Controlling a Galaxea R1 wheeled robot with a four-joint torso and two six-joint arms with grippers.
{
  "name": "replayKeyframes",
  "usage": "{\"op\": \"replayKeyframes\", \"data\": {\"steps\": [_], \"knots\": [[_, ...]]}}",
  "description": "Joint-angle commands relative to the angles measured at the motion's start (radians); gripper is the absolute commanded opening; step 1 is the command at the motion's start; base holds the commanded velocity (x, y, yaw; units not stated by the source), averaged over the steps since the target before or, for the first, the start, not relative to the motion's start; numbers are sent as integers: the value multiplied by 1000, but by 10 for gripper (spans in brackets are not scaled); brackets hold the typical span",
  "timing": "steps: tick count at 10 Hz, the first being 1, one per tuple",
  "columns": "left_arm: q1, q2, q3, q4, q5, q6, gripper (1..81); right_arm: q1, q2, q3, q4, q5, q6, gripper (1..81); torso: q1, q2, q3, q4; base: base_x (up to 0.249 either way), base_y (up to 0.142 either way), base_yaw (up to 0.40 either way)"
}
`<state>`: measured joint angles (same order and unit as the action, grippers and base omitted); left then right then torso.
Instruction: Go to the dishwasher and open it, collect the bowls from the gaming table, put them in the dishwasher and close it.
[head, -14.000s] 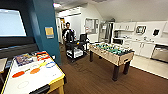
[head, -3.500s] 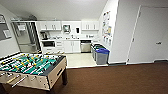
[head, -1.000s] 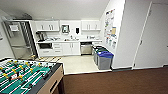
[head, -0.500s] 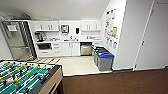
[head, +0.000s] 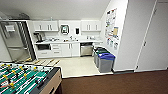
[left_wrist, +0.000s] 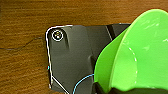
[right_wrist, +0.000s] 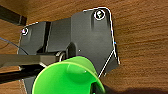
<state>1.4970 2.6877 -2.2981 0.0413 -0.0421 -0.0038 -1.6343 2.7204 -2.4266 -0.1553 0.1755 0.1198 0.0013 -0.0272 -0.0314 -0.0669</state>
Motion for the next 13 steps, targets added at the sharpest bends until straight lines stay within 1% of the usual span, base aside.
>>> {"op": "replayKeyframes", "data": {"steps": [1, 13], "knots": [[-51, -21, 9, 2, 48, -1, 10, 38, -25, -2, -10, -44, -3, 10, 0, 0, 0, 0, 144, 0, 0], [-50, -12, 2, 0, 44, -1, 10, 38, -17, -14, -10, -45, -3, 10, 0, 0, 0, 0, 144, 0, 0]]}}
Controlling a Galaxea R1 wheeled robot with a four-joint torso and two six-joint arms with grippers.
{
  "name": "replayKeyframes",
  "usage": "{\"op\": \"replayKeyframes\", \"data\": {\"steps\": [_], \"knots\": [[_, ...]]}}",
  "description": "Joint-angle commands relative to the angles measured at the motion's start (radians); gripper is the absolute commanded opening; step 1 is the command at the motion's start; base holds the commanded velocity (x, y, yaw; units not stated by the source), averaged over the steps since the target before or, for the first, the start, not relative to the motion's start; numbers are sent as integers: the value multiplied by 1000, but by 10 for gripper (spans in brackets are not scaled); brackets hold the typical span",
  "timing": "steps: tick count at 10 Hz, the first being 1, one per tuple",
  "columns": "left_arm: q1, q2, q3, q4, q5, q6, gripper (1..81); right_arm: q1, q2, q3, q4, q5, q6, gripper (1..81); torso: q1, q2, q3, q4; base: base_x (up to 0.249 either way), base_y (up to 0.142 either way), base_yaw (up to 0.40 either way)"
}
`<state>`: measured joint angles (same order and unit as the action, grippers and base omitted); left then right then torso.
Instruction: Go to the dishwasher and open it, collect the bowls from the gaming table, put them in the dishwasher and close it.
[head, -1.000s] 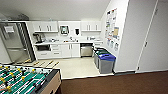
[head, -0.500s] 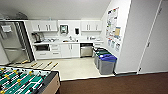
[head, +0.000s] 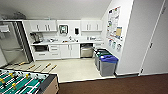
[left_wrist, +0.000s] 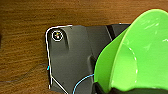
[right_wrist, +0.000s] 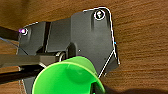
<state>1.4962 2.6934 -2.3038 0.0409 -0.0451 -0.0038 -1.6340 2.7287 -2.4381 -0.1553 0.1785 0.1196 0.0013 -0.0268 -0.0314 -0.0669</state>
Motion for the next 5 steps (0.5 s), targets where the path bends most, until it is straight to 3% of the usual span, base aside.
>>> {"op": "replayKeyframes", "data": {"steps": [1, 5], "knots": [[-50, -18, 7, 1, 47, -1, 10, 38, -25, -2, -10, -48, -3, 10, 0, 0, 0, 0, 144, 0, 0], [-50, -16, 6, -1, 45, -1, 10, 38, -25, -4, -10, -47, -3, 10, 0, 0, 0, 0, 144, 0, 0]]}}
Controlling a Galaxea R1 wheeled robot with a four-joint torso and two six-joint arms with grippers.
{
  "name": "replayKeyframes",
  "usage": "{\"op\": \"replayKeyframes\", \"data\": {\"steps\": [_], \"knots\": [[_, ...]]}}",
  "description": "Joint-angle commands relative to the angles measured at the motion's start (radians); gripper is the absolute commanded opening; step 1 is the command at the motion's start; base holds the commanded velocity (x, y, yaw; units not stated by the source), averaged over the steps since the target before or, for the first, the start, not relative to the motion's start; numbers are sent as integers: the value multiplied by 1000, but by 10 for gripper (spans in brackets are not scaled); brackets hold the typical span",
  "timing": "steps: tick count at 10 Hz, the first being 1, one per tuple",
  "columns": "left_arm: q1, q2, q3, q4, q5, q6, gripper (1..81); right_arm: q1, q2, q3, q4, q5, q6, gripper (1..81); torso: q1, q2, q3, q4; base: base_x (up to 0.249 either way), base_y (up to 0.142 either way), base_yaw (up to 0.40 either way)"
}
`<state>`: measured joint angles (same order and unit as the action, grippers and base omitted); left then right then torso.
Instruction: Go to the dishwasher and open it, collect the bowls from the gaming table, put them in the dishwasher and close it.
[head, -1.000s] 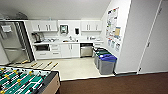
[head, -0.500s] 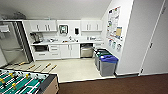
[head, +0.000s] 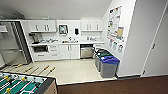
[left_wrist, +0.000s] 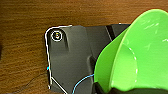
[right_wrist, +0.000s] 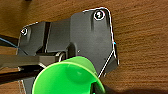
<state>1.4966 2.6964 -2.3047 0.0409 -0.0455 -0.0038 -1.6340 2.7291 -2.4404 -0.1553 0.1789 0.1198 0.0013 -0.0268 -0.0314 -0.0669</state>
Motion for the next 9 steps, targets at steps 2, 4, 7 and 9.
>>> {"op": "replayKeyframes", "data": {"steps": [2, 4, 7, 9], "knots": [[-51, -19, 7, -3, 46, -1, 10, 38, -26, 0, -12, -49, -3, 10, 0, 0, 0, 0, 144, 0, 0], [-51, -19, 7, -1, 46, -1, 10, 38, -24, 0, -12, -48, -3, 10, 0, 0, 0, 0, 144, 0, 0], [-51, -19, 7, -1, 46, -1, 10, 38, -26, -1, -12, -47, -3, 10, 0, 0, 0, 0, 144, 0, 0], [-49, -21, 7, 1, 46, -1, 10, 38, -26, -1, -12, -49, -3, 10, 0, 1, 0, 0, 144, 0, 0]]}}
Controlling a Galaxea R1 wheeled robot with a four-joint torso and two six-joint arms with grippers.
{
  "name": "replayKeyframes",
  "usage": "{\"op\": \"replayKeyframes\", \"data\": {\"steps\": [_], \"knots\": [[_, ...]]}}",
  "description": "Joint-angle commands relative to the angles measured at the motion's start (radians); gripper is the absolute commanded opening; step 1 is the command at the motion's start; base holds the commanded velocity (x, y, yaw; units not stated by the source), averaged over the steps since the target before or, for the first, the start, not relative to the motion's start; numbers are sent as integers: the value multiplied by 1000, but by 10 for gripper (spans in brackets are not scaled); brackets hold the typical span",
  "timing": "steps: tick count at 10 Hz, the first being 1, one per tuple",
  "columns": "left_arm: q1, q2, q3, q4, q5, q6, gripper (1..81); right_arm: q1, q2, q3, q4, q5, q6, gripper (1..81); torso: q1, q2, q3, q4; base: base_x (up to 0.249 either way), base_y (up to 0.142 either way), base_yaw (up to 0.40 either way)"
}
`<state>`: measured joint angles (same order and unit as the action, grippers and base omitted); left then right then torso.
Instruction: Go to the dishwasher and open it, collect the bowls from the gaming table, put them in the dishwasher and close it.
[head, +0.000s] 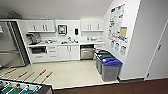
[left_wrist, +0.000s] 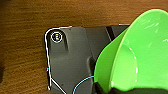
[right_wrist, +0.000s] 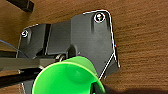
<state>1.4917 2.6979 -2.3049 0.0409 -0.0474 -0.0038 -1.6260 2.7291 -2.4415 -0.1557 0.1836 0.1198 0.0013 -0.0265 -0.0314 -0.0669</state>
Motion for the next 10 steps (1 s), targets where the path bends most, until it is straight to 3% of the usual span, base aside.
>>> {"op": "replayKeyframes", "data": {"steps": [1, 10], "knots": [[-46, -24, 7, 1, 47, -1, 10, 30, -26, 0, -11, -53, -3, 10, 0, 0, 0, 0, 144, 0, 0], [-46, -16, 4, 4, 49, -1, 10, 33, -24, 0, -21, -52, -3, 10, -1, 0, 0, 0, 150, 0, 0]]}}
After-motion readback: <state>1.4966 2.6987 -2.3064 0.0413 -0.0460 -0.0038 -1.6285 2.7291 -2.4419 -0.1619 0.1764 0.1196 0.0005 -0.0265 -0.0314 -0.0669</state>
